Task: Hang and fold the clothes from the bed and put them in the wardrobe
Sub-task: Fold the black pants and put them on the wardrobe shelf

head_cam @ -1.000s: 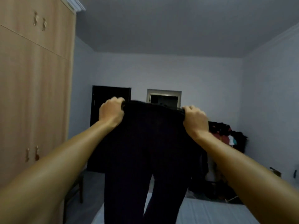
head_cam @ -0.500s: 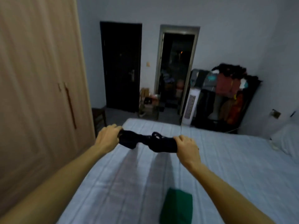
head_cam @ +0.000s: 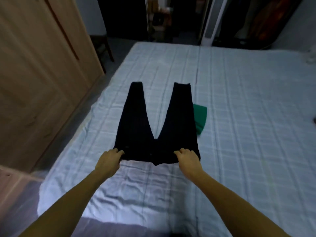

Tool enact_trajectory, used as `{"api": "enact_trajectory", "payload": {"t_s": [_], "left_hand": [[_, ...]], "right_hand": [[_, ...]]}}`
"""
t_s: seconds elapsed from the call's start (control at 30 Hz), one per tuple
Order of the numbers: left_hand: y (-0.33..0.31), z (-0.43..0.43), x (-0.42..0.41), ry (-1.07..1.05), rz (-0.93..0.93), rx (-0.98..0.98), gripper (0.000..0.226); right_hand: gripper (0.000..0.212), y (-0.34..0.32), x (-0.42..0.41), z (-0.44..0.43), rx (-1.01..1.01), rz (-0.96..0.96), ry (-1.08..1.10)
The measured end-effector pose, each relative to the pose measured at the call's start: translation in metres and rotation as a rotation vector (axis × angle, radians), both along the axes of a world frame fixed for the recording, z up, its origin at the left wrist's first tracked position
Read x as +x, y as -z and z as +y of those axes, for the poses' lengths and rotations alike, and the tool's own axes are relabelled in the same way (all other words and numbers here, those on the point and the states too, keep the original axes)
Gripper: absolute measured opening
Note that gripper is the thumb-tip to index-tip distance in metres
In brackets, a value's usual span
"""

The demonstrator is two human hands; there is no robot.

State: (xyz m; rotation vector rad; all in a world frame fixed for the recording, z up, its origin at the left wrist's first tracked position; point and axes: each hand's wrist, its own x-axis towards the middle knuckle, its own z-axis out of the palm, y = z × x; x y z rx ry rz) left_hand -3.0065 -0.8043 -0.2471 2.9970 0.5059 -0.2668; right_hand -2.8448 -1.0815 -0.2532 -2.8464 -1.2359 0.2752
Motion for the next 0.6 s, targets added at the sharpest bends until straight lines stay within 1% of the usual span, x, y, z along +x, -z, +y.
{"api": "enact_trajectory", "payload": {"t_s": [0.07, 0.13, 0.2, 0.27, 0.33, 0.4, 0.47, 0.53, 0.6], "left_hand": [[0.032, -0.012, -0.030, 0.076, 0.085, 0.009, 0.033], [0.060, -0.023, -0.058, 0.144, 0.133, 0.024, 0.047], [0.086, -0.035, -0.084, 0.172, 0.161, 0.048, 0.055], [0.106, -0.048, -0.103, 0.154, 0.322, 0.048, 0.050], [0.133, -0.057, -0.118, 0.129, 0.380, 0.029, 0.044], [0.148, -0.064, -0.120, 0.119, 0.465, -0.021, 0.044], [0.156, -0.074, -0.117, 0.118, 0.468, -0.065, 0.045], [0.162, -0.086, -0.111, 0.123, 0.402, -0.098, 0.042], [0.167, -0.097, -0.098, 0.152, 0.326, -0.133, 0.041]], "right_hand": [[0.052, 0.025, -0.036, -0.014, -0.096, 0.047, 0.023], [0.051, 0.051, -0.071, -0.025, -0.172, 0.069, 0.027], [0.051, 0.079, -0.098, -0.034, -0.260, 0.080, 0.000], [0.051, 0.104, -0.119, -0.041, -0.338, 0.099, -0.023], [0.049, 0.131, -0.133, -0.046, -0.362, 0.155, -0.044], [0.048, 0.153, -0.143, -0.054, -0.326, 0.245, -0.027], [0.047, 0.169, -0.149, -0.064, -0.206, 0.327, 0.063], [0.041, 0.179, -0.155, -0.072, 0.008, 0.342, 0.239], [0.039, 0.185, -0.154, -0.071, 0.159, 0.302, 0.446]]}}
